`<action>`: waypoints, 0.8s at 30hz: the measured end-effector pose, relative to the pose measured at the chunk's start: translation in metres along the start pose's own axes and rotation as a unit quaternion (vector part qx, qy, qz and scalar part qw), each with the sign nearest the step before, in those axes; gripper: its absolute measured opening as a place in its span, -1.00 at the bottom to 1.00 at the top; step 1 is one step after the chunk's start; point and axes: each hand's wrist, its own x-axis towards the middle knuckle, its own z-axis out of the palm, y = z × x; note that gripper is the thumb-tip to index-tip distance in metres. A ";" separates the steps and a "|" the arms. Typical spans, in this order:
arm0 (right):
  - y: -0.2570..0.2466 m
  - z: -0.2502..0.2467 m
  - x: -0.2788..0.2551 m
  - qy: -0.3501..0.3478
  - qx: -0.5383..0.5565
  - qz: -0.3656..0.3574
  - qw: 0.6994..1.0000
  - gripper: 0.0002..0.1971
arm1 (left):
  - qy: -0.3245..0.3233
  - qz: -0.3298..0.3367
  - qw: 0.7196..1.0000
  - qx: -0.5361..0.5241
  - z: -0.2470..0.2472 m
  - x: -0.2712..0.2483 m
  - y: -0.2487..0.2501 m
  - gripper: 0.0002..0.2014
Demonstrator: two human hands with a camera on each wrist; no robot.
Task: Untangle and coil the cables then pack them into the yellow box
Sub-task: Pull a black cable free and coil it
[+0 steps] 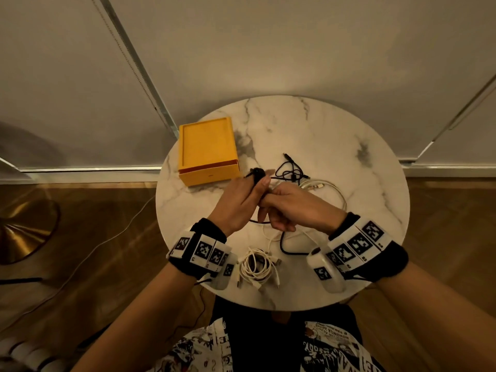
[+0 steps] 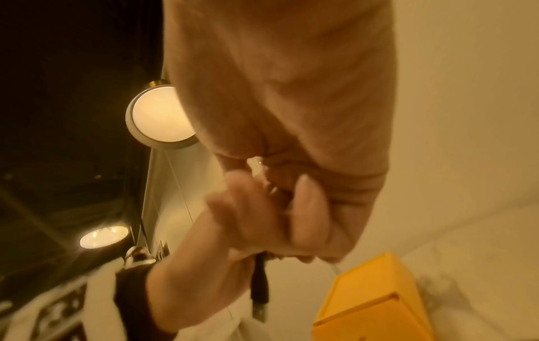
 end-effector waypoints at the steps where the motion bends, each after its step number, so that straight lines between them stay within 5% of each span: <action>1: 0.000 0.002 0.001 0.011 0.011 0.003 1.000 -0.68 | -0.004 0.012 1.000 0.013 0.001 -0.001 -0.003 -0.56; 4: 0.003 0.007 0.003 0.011 0.073 0.035 0.997 -0.70 | 0.009 0.025 0.999 0.021 0.005 -0.003 -0.005 -0.59; 9: 0.014 0.006 0.005 0.011 0.107 -0.013 0.994 -0.76 | -0.004 -0.067 0.994 -0.087 0.002 0.002 -0.012 -0.40; 11: 0.018 -0.003 0.004 0.088 0.094 -0.055 0.990 -0.87 | -0.020 -0.139 0.964 -0.226 -0.002 0.001 -0.010 -0.37; 13: 0.023 -0.012 0.005 0.136 0.013 -0.101 0.985 -0.67 | -0.044 -0.204 0.915 -0.347 -0.004 -0.001 -0.007 -0.33; 15: 0.024 -0.014 0.006 0.081 -0.038 -0.130 0.987 -0.55 | -0.069 -0.254 0.852 -0.452 -0.004 -0.004 -0.004 -0.30; 18: 0.027 -0.010 0.007 0.012 0.031 -0.162 0.986 -0.68 | -0.103 -0.294 0.780 -0.543 -0.004 -0.008 -0.004 -0.28; 21: 0.032 -0.006 0.008 0.032 0.091 -0.169 0.981 -0.80 | -0.109 -0.313 0.762 -0.557 -0.004 -0.014 -0.001 -0.34; 24: 0.037 0.001 0.014 0.087 0.105 -0.164 0.977 -0.85 | -0.018 -0.351 0.783 -0.514 0.004 -0.017 0.005 -0.40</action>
